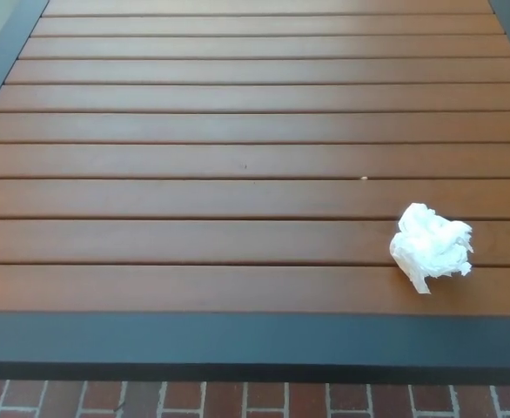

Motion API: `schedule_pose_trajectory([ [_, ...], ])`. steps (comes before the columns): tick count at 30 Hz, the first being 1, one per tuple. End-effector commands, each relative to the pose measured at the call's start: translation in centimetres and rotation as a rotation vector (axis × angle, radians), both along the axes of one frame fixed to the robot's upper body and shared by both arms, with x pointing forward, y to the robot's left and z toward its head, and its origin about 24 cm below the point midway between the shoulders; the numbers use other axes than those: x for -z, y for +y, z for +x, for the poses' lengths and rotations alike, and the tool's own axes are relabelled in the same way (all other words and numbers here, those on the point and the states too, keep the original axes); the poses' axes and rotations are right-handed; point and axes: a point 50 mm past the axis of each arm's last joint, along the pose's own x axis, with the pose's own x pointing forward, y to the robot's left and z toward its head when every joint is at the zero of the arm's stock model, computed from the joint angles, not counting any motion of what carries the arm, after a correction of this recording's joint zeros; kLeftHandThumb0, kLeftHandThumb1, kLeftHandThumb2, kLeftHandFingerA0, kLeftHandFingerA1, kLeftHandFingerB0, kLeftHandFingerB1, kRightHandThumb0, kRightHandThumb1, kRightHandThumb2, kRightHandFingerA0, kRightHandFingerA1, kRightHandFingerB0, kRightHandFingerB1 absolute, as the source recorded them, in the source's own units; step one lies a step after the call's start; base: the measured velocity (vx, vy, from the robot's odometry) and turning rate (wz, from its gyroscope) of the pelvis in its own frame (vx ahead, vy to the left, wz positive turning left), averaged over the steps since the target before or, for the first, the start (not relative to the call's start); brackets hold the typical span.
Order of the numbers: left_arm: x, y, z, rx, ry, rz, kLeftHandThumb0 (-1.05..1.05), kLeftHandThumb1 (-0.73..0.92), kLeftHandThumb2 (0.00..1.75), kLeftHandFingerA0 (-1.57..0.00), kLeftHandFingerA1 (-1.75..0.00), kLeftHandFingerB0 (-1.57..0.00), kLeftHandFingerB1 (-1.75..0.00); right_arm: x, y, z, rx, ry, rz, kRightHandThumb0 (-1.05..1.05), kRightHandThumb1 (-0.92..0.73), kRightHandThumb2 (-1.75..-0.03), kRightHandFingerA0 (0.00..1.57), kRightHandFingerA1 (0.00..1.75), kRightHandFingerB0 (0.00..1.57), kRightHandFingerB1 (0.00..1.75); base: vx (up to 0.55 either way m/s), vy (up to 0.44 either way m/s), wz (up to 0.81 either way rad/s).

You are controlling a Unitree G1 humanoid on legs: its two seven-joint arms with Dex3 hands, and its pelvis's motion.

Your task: Pick up a piece of paper from the table and walk towards the trash can and throw it into compost

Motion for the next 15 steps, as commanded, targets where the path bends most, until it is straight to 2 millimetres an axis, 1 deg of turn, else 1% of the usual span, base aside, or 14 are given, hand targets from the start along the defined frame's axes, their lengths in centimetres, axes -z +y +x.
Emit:
schedule_pose_trajectory([
  [1, -0.55, 0.39, 0.50, 0.036, -0.034, 0.008, -0.17, 0.63, 0.59, -0.89, -0.58, -0.77, -0.53, -0.51, -0.66, -0.04, 0.001, 0.023, -0.019, -0.12, -0.55, -0.56, 0.74, 0.64, 0.74, 0.54, 0.00, 0.000, 0.00],
  [3, -0.55, 0.38, 0.50, 0.036, -0.034, 0.008, -0.17, 0.63, 0.59, -0.89, -0.58, -0.77, -0.53, -0.51, -0.67, -0.04, 0.001, 0.023, -0.019, -0.12, -0.55, -0.56, 0.74, 0.64, 0.74, 0.54, 0.00, 0.000, 0.00],
  [4, -0.53, 0.45, 0.48, 0.037, -0.029, 0.006, -0.17, 0.63, 0.59, -0.89, -0.56, -0.77, -0.52, -0.48, -0.67, -0.04, 0.004, 0.028, -0.014, -0.16, -0.54, -0.56, 0.76, 0.61, 0.72, 0.53, 0.00, 0.000, 0.00],
  [8, -0.50, 0.56, 0.44, 0.037, -0.022, 0.003, -0.17, 0.63, 0.59, -0.89, -0.56, -0.77, -0.52, -0.44, -0.67, -0.04, 0.009, 0.036, -0.006, -0.16, -0.54, -0.56, 0.76, 0.61, 0.72, 0.53, 0.00, 0.000, 0.00],
  [9, -0.53, 0.53, 0.52, 0.047, -0.020, 0.004, -0.17, 0.63, 0.59, -0.88, -0.55, -0.75, -0.51, -0.45, -0.67, 0.03, 0.005, 0.037, -0.006, -0.19, -0.56, -0.56, 0.76, 0.62, 0.71, 0.53, 0.00, 0.000, 0.00],
  [13, -0.57, 0.47, 0.63, 0.063, -0.017, 0.007, -0.17, 0.63, 0.59, -0.88, -0.55, -0.75, -0.51, -0.46, -0.65, 0.13, -0.002, 0.039, -0.006, -0.19, -0.56, -0.56, 0.76, 0.62, 0.71, 0.53, 0.00, 0.000, 0.00],
  [15, -0.47, 0.55, 0.66, 0.037, -0.033, -0.002, -0.17, 0.65, 0.60, -0.89, -0.56, -0.76, -0.52, -0.45, -0.65, 0.22, -0.002, 0.039, -0.008, -0.16, -0.54, -0.56, 0.78, 0.61, 0.72, 0.53, 0.00, 0.000, 0.00],
])
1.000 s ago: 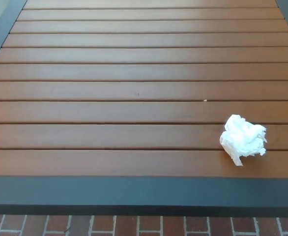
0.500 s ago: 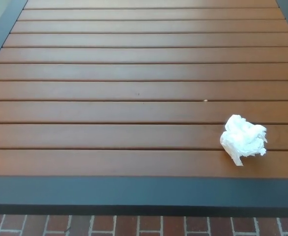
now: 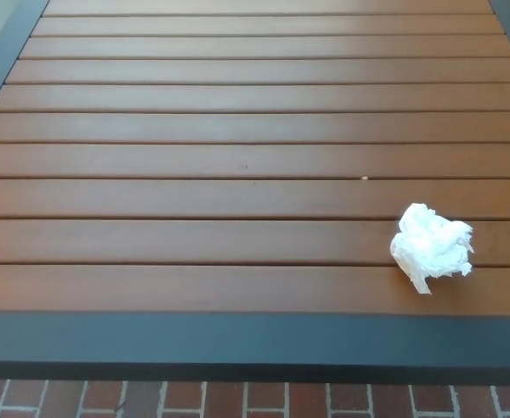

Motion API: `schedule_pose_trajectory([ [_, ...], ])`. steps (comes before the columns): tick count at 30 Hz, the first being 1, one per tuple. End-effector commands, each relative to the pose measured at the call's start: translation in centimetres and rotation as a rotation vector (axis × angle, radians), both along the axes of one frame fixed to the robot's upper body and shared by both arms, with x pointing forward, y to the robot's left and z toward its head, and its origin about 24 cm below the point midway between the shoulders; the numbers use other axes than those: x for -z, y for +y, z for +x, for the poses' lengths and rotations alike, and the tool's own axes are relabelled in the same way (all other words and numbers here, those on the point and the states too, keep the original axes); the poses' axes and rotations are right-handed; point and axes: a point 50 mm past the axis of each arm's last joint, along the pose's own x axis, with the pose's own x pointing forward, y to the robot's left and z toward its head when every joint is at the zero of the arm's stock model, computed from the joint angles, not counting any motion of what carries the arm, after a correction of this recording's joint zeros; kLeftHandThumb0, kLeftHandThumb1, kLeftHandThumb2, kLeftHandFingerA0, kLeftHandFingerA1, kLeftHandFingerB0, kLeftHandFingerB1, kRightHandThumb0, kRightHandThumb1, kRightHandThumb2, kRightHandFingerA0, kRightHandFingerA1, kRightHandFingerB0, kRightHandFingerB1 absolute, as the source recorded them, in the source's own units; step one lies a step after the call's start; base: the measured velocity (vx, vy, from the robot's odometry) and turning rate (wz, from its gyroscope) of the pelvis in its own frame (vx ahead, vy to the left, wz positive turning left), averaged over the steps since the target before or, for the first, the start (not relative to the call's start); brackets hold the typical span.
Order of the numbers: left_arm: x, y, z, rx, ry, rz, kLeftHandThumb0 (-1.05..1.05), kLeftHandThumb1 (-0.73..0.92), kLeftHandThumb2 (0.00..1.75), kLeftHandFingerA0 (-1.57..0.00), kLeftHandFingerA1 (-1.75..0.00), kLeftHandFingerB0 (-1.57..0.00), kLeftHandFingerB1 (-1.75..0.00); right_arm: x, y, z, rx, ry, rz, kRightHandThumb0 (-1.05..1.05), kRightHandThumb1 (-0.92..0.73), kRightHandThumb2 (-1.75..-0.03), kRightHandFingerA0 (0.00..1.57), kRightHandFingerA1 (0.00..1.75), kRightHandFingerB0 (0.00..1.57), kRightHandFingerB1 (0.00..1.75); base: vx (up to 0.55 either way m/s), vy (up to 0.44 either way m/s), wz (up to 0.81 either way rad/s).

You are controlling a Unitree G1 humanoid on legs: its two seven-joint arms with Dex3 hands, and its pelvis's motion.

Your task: Pick up a piece of paper from the table and walk towards the trash can and throw it into compost

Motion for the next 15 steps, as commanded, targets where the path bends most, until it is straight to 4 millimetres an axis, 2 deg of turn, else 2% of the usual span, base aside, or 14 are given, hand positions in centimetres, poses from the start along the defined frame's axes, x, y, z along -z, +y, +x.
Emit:
schedule_pose_trajectory([
  [1, -0.51, 0.67, 0.75, 0.015, -0.029, 0.015, -0.17, 0.63, 0.59, -0.89, -0.58, -0.76, -0.52, -0.60, -0.69, 0.14, -0.006, 0.018, -0.018, -0.17, -0.54, -0.56, 0.79, 0.63, 0.73, 0.54, 0.00, 0.000, 0.00],
  [15, -0.46, 0.68, 0.49, 0.012, -0.026, 0.003, -0.16, 0.64, 0.59, -0.87, -0.56, -0.75, -0.51, -0.56, -0.67, 0.12, -0.004, 0.021, -0.013, -0.18, -0.56, -0.56, 0.77, 0.62, 0.73, 0.53, 0.00, 0.000, 0.00],
])
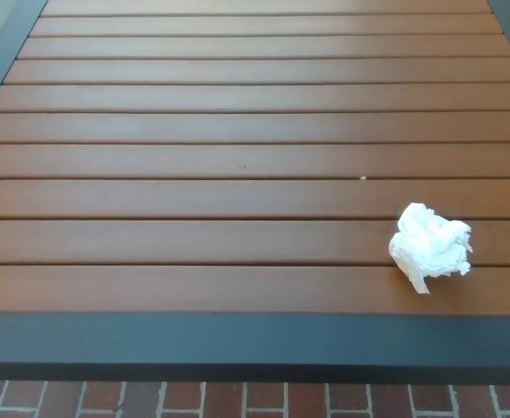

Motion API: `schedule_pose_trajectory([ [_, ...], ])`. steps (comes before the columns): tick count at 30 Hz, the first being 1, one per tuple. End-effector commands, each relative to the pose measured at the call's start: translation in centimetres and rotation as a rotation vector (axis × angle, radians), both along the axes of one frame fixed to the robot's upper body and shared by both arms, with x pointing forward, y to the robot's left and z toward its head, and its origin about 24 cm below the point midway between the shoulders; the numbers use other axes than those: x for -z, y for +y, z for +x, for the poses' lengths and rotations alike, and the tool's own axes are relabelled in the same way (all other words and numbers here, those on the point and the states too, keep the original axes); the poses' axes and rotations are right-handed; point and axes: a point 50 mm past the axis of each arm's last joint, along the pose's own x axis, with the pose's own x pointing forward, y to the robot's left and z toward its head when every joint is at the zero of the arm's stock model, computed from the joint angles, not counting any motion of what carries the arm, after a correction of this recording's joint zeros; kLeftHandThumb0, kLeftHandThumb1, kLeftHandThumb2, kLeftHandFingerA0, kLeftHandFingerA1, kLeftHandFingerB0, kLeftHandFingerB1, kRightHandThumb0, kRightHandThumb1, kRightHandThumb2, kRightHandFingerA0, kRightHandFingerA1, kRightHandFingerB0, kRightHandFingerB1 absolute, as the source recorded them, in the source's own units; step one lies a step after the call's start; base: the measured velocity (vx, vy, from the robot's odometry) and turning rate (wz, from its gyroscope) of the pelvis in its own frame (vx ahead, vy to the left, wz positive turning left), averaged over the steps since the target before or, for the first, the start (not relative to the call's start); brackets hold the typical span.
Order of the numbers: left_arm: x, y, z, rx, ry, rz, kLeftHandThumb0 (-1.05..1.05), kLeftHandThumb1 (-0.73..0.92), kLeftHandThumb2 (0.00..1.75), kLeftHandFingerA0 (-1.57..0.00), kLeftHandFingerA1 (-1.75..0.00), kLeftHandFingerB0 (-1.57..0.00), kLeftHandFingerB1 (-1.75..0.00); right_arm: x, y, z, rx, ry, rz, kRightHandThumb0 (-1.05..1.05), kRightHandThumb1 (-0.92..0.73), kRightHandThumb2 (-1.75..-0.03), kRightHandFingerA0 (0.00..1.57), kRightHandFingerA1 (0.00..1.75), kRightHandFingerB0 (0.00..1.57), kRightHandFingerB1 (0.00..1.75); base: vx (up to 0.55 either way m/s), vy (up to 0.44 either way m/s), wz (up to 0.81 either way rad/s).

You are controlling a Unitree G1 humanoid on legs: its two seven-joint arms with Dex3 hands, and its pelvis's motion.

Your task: Pick up a piece of paper from the table and walk towards the trash can and throw it into compost

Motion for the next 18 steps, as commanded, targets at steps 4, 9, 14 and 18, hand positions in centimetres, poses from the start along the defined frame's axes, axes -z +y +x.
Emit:
schedule_pose_trajectory([
  [4, -0.3, 0.4, -0.7, 0.003, -0.009, 0.019, -0.17, 0.66, 0.60, -0.88, -0.55, -0.75, -0.51, -1.5, -1.7, -0.2, 0.248, -0.186, 0.043, -0.08, -0.60, -0.58, 0.88, 0.64, 0.71, 0.57, 0.00, 0.000, 0.00],
  [9, -0.3, 0.4, -0.4, -0.019, -0.039, 0.027, -0.15, 0.66, 0.60, -0.88, -0.56, -0.73, -0.52, -3.4, -3.5, 0.3, 0.587, -0.540, 0.070, -0.12, -0.61, -0.58, 0.77, 0.61, 0.51, 0.48, 0.00, 0.000, 0.00],
  [14, -0.2, 0.1, 0.9, -0.064, -0.119, 0.003, -0.08, 0.68, 0.60, -0.94, -0.58, -0.81, -0.54, -7.7, -6.0, 2.4, 0.713, -0.913, 0.090, -0.40, -0.71, -0.61, 0.15, 0.58, 0.00, 0.30, 0.00, 0.000, 0.00],
  [18, -0.3, -0.1, 1.8, -0.047, -0.126, -0.002, -0.10, 0.68, 0.61, -0.93, -0.58, -0.77, -0.53, -11.7, -7.3, 3.8, 0.703, -1.118, 0.061, -0.47, -0.70, -0.61, 0.00, 0.33, 0.00, 0.08, 0.00, 0.000, 0.00],
])
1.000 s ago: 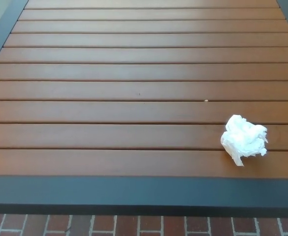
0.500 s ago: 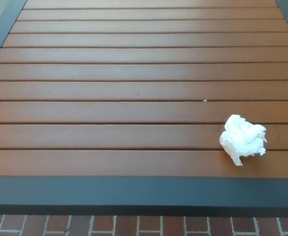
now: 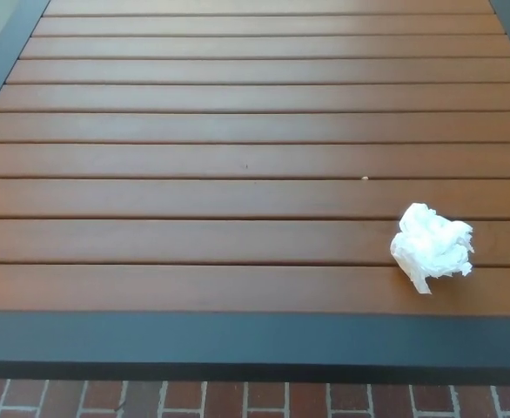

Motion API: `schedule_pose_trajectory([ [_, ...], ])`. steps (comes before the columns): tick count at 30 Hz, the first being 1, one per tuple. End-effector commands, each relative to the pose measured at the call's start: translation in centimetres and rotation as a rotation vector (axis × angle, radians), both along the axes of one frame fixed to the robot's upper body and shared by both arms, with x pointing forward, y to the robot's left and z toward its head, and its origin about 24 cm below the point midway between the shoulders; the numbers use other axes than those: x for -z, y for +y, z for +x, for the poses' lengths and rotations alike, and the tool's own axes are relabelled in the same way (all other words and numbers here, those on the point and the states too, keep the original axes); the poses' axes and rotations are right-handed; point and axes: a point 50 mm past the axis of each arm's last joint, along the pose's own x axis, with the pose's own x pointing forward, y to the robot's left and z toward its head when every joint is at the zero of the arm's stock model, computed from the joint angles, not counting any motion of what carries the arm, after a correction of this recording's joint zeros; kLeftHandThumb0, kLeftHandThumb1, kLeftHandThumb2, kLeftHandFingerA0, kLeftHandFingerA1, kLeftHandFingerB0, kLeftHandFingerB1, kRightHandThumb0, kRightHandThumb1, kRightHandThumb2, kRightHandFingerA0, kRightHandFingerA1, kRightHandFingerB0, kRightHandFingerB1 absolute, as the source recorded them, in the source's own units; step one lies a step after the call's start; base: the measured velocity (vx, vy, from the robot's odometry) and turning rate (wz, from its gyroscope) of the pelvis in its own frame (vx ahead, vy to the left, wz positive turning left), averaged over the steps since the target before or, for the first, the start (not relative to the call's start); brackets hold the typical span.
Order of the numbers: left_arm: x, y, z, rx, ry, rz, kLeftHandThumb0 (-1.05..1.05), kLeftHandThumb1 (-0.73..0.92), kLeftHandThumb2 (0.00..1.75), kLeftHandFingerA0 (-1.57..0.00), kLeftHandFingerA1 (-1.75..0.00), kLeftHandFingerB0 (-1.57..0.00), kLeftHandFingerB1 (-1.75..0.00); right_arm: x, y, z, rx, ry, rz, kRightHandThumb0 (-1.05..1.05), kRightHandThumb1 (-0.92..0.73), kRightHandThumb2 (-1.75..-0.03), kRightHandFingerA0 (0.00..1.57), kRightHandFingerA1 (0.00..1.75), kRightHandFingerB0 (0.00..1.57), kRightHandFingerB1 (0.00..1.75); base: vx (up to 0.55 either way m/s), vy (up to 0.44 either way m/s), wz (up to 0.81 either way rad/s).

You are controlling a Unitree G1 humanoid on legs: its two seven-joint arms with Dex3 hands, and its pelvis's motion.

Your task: Pick up a piece of paper from the table and walk towards the trash can and throw it into compost

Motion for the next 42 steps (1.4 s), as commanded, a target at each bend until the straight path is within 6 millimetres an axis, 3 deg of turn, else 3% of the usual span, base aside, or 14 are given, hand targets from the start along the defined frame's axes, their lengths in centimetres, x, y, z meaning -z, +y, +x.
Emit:
schedule_pose_trajectory([
  [1, -0.6, 0.2, 2.1, -0.017, -0.118, 0.014, -0.10, 0.68, 0.61, -0.93, -0.58, -0.77, -0.53, -6.7, -3.3, 1.6, 0.268, -0.561, 0.019, -0.47, -0.70, -0.61, 0.00, 0.33, 0.00, 0.08, 0.00, 0.000, 0.00],
  [2, -0.6, 0.2, 2.0, -0.018, -0.122, 0.013, -0.12, 0.69, 0.61, -0.90, -0.57, -0.77, -0.53, -8.5, -3.8, 2.5, 0.261, -0.623, -0.023, -0.67, -0.44, -0.80, 0.00, 0.15, 0.00, 0.08, 0.00, 0.000, 0.00],
  [3, -0.6, 0.2, 2.0, -0.019, -0.127, 0.011, -0.12, 0.69, 0.61, -0.90, -0.57, -0.77, -0.53, -11.0, -4.2, 3.5, 0.253, -0.703, -0.074, -0.67, -0.44, -0.80, 0.00, 0.15, 0.00, 0.08, 0.00, 0.000, 0.00],
  [5, -0.6, 0.2, 2.0, -0.020, -0.128, 0.011, -0.12, 0.69, 0.61, -0.90, -0.57, -0.77, -0.53, -11.5, -4.2, 3.6, 0.253, -0.720, -0.081, -0.67, -0.44, -0.80, 0.00, 0.15, 0.00, 0.08, 0.00, 0.000, 0.00],
  [6, -0.6, 0.2, 1.9, -0.019, -0.125, 0.014, -0.10, 0.67, 0.60, -0.93, -0.60, -0.80, -0.54, -14.0, -3.9, 5.0, 0.157, -0.785, -0.115, -0.69, -0.74, -0.62, 0.00, 0.00, 0.00, 0.00, 0.00, 0.000, 0.00],
  [7, -0.5, 0.3, 1.9, -0.017, -0.120, 0.019, -0.10, 0.67, 0.60, -0.93, -0.60, -0.80, -0.54, -17.2, -3.0, 6.5, 0.035, -0.859, -0.157, -0.69, -0.74, -0.62, 0.00, 0.00, 0.00, 0.00, 0.00, 0.000, 0.00],
  [9, -0.5, 0.3, 1.9, -0.017, -0.119, 0.019, -0.10, 0.67, 0.60, -0.93, -0.60, -0.80, -0.54, -17.9, -2.7, 6.7, 0.011, -0.874, -0.163, -0.69, -0.74, -0.62, 0.00, 0.00, 0.00, 0.00, 0.00, 0.000, 0.00],
  [10, -0.4, 0.2, 1.7, -0.030, -0.115, 0.016, -0.09, 0.69, 0.60, -0.91, -0.59, -0.79, -0.54, -21.3, -1.0, 9.1, -0.176, -0.910, -0.192, -1.05, -0.66, -0.99, 0.00, 0.09, 0.00, 0.07, 0.00, 0.000, 0.00],
  [14, -0.4, 0.2, 1.6, -0.035, -0.113, 0.015, -0.09, 0.69, 0.60, -0.91, -0.59, -0.79, -0.54, -22.8, 0.1, 9.9, -0.255, -0.921, -0.200, -1.05, -0.66, -0.99, 0.00, 0.09, 0.00, 0.07, 0.00, 0.000, 0.00],
  [16, -0.4, 0.1, 1.5, -0.017, -0.108, 0.017, -0.10, 0.67, 0.60, -0.90, -0.59, -0.77, -0.54, -26.9, 3.3, 13.3, -0.467, -0.958, -0.250, -1.05, -0.62, -1.01, 0.00, 0.08, 0.00, 0.11, 0.00, 0.000, 0.00],
  [20, -0.5, 0.0, 1.4, -0.024, -0.112, 0.015, -0.10, 0.70, 0.60, -0.87, -0.57, -0.76, -0.53, -29.4, 7.0, 16.3, -0.625, -1.014, -0.273, -1.00, -0.51, -0.87, 0.00, 0.22, 0.00, 0.20, 0.00, 0.000, 0.00],
  [22, -0.4, -0.1, 1.3, -0.029, -0.118, 0.002, -0.10, 0.69, 0.60, -0.86, -0.58, -0.74, -0.54, -30.6, 10.1, 18.3, -0.743, -1.016, -0.336, -0.93, -0.56, -1.03, 0.00, 0.34, 0.00, 0.28, 0.00, 0.000, 0.00],
  [32, 0.0, -0.4, 0.6, -0.007, -0.079, -0.001, -0.14, 0.66, 0.60, -0.91, -0.56, -0.80, -0.52, -28.3, 21.7, 20.6, -1.222, -0.748, -0.396, -0.84, -0.54, -0.96, 0.00, 0.33, 0.04, 0.16, 0.00, 0.001, 0.01],
  [42, 0.0, -0.5, 0.8, 0.006, -0.080, -0.006, -0.11, 0.67, 0.60, -0.89, -0.57, -0.77, -0.53, -25.4, 24.5, 22.4, -1.333, -0.537, -0.343, -0.80, -0.50, -0.90, 0.03, 0.34, 0.11, 0.18, 0.00, 0.000, 0.00],
])
